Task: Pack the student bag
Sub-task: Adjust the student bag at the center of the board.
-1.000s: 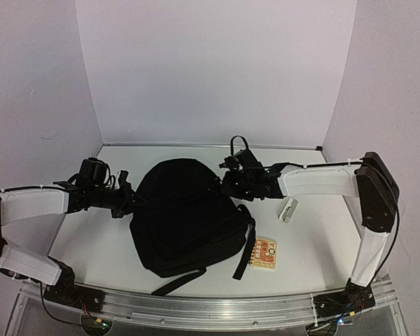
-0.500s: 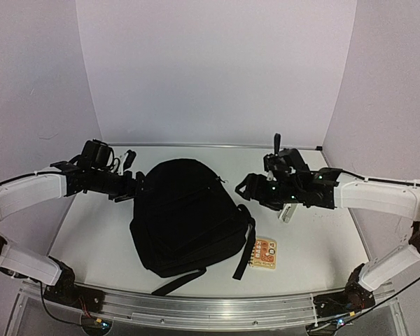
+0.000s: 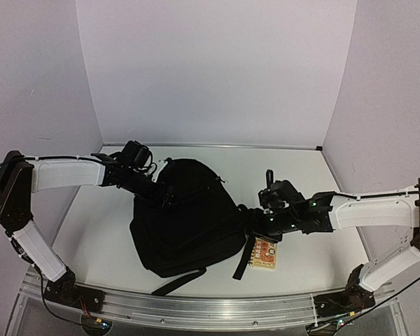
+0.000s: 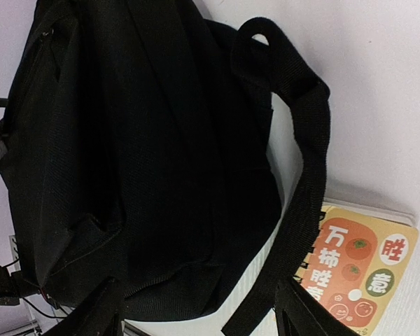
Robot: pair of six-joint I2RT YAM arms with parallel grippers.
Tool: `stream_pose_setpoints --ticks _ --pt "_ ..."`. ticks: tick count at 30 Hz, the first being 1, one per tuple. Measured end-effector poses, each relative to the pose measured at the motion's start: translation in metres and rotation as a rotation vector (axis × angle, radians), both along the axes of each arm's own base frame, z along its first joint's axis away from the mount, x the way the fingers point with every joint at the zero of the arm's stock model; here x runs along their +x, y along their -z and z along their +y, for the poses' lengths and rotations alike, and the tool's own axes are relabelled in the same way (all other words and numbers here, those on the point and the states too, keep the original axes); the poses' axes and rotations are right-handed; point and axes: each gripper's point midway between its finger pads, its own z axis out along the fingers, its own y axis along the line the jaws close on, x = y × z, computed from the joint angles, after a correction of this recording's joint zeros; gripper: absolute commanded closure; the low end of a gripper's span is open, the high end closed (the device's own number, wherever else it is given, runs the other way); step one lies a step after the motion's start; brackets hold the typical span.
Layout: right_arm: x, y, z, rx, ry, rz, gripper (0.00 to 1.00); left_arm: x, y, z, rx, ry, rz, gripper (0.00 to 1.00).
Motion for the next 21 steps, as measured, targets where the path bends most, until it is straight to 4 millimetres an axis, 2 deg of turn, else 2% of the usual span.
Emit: stream_pose_setpoints --ticks 1,4,6,7,11,14,17,21 --pt "-0.002 0.005 0.005 -0.001 -0.009 0.005 0.44 0.001 0.003 -0.001 0.014 0.002 -0.003 0.27" --pt "-0.002 0.016 0.015 -0.006 -0.019 0.021 0.58 0.005 0.011 0.001 0.064 0.000 0.000 0.67" --pt "0.001 0.020 0.024 -0.012 -0.026 0.022 0.68 0.007 0.017 0.002 0.095 -0.002 0.005 0.84" --pt "0.003 0.021 0.028 -0.016 -0.029 0.018 0.73 0.008 0.019 0.003 0.104 -0.005 0.007 0.90" --pt "0.015 0.022 0.034 -0.045 -0.020 -0.011 0.90 0.008 0.022 0.008 0.123 -0.022 0.016 0.97" --pt "0.032 0.023 0.033 -0.069 -0.013 -0.033 0.91 0.003 0.021 0.011 0.104 -0.044 0.038 0.99" --pt "0.062 0.022 0.023 -0.101 0.014 -0.067 0.92 -0.011 0.018 0.012 0.062 -0.062 0.079 0.99" --pt "0.118 0.014 0.014 -0.134 0.047 -0.133 0.90 -0.037 0.011 0.000 -0.020 -0.078 0.145 0.95"
